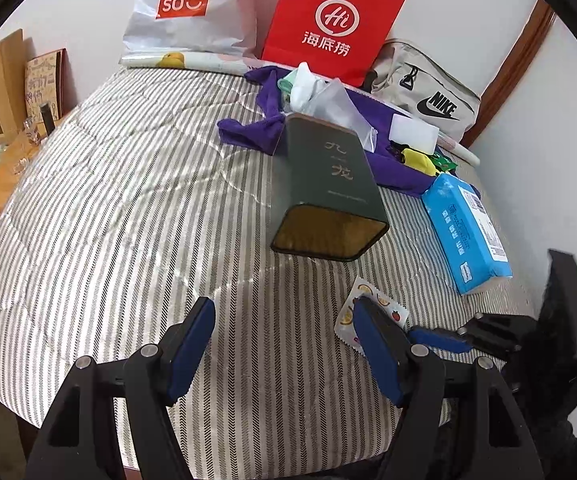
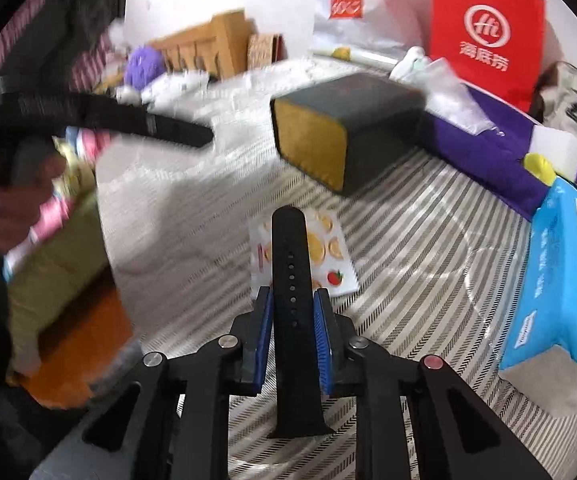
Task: Organize soft objects
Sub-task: 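Lift watch strap with right tool while left tool grasps orange-print wipe packet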
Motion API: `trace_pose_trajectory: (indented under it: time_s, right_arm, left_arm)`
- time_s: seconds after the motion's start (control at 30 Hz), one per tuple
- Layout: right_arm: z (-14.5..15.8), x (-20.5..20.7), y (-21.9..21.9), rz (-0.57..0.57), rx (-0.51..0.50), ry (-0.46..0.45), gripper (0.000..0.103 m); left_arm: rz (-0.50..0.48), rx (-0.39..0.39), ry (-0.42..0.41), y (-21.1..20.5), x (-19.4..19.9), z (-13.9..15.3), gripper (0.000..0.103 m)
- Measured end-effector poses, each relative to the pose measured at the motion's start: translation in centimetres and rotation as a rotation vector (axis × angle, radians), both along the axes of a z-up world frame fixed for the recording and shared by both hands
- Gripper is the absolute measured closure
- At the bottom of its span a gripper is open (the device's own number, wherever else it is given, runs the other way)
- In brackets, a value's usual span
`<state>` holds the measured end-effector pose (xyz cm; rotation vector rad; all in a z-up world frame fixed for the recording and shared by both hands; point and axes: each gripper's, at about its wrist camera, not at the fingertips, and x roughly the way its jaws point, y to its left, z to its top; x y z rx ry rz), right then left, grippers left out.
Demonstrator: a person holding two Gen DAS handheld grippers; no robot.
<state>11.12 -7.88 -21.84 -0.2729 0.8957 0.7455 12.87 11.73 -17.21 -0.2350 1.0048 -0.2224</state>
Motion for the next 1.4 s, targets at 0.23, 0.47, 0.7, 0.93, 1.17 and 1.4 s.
trace_pose_trajectory:
  time_s: [0.23,0.47,0.7,0.93,1.17,1.4]
  right_arm:
    - [1.4,-0.8,-2.2,-0.075,-0.014,-0.033,0.083]
    - [1.0,-1.4,-7.6,-0.223,-0.072,-0.025,0.083]
    - [0.4,-3.2,-11.4,-0.296,-0.077,-0.008,0.083]
    - [-0.4,-3.6,-13.7,-0.349,-0.081,0.011,0.083]
    - [-0.9,-3.6,-15.1,-0.389,-0.077,0.018,0.083]
    - [-1.0,-3.5,-15.6,-0.402,-0.068,0.026,0.083]
  left_arm:
    - [-0.108,-0.003,0.013,-2.9,0.2,-1.4,0.033]
    - [-0.242,0.052,0.025,-7.1,1.0,-3.2,0.03]
    - [-0.346,0.215,-0.013,-10.8,1.1,-4.1,0.015]
    - [-0.369,0.309,-0.07,-12.4,1.3,-4.7,0.01]
    - [-0.354,0.305,-0.131,-12.9,0.5,-4.3,0.046]
    - [-0.252,0.286,-0.123,-11.6,0.6,-3.9,0.088]
